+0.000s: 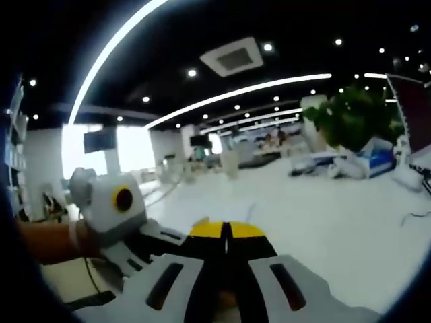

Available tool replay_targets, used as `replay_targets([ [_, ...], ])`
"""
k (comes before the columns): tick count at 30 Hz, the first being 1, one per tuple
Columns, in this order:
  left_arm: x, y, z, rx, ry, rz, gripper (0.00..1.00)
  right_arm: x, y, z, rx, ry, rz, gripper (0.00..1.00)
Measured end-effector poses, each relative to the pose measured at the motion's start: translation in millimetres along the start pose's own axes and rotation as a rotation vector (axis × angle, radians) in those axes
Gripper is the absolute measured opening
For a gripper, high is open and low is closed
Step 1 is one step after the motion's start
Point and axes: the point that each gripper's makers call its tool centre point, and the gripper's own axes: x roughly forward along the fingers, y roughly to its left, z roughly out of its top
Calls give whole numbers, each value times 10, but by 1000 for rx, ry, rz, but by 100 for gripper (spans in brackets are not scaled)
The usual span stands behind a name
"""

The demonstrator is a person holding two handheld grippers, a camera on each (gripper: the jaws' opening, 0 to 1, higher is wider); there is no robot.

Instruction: Pick up the paper insert the paper into the punch align the paper edges press the punch to punch holes

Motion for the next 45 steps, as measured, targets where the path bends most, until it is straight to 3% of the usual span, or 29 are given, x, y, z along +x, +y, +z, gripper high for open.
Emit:
replay_targets([
  [8, -1, 11, -3, -3, 0, -1, 25, 9, 5, 9, -19, 6, -5, 4],
  [9, -1, 16, -4, -2, 0, -1, 25, 9, 7, 12, -12, 5, -4, 4],
  [10, -1, 18, -6, -5, 1, -1, 26, 24, 45, 119, 23, -57, 13, 4],
  [11, -1, 21, -5, -5, 1, 0, 26, -5, 70, 77, 53, -21, 30, 5],
  [13, -1, 27, -4, -4, 1, 0, 26, 27, 72, 105, -26, -16, 15, 5],
  [20, 8, 51, 0, -3, 1, 0, 26, 3, 63, 196, -19, -41, 16, 5],
  [25, 11, 76, 8, -7, -3, -1, 26, -101, -44, 241, -34, -43, -12, 6],
  [34, -27, 63, 91, -18, -43, -3, 26, -248, -300, 163, -10, -29, -64, 7],
  [41, -21, 60, 130, -25, -66, -5, 47, -247, -336, 169, -29, -33, -75, 14],
  [45, -19, 51, 130, -23, -65, -2, 50, -247, -364, 137, -31, -20, -97, 21],
])
